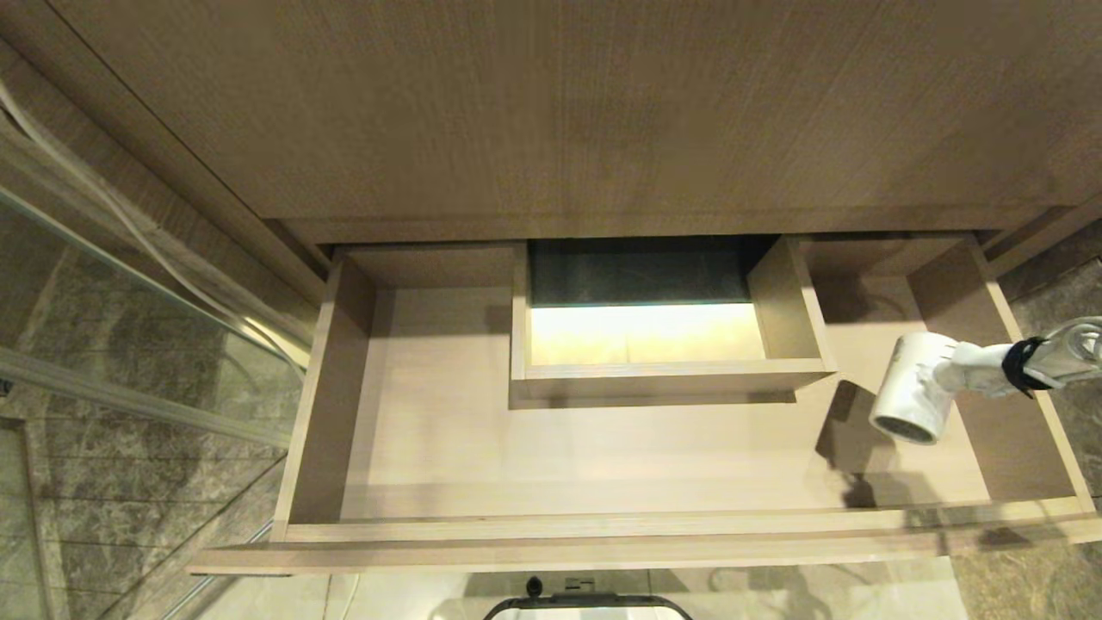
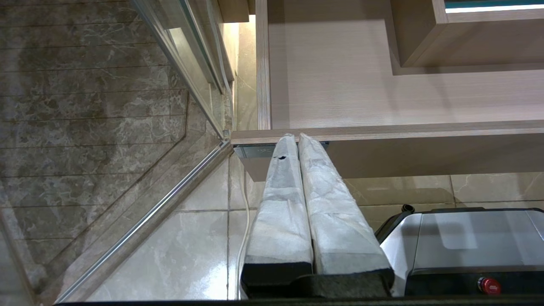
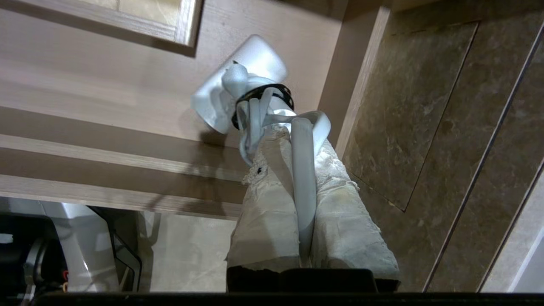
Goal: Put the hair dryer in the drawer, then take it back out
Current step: Put it into the drawer
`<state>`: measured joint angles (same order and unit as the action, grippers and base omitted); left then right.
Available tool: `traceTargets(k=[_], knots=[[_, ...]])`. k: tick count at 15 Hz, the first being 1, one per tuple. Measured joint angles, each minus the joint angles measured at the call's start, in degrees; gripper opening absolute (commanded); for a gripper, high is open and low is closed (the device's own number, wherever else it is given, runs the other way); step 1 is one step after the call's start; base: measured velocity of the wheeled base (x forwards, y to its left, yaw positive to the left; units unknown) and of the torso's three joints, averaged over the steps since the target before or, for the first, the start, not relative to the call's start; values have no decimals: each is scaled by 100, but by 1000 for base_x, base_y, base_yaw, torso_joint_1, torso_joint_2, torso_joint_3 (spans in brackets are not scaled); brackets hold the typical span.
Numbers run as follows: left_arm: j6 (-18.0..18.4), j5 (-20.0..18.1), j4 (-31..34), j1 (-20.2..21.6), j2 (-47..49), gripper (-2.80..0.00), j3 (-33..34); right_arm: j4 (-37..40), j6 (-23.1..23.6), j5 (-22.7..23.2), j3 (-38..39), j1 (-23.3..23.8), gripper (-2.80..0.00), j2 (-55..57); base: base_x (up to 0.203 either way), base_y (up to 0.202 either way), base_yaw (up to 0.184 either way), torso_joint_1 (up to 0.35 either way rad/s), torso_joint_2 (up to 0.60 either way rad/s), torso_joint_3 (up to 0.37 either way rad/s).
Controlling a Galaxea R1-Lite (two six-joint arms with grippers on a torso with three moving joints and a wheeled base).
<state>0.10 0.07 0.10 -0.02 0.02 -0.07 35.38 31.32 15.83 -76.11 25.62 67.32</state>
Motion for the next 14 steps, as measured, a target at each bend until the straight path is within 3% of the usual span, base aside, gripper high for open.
traceTargets(k=[7, 14], knots=[[-2, 0, -1, 0, 0, -280, 0, -258, 165, -166, -389, -200, -280, 920, 0, 0, 0, 0, 0, 0], [0, -2, 0, 0, 0, -280, -2, -502, 141, -652, -1726, -938, -280, 2373, 0, 0, 0, 0, 0, 0]])
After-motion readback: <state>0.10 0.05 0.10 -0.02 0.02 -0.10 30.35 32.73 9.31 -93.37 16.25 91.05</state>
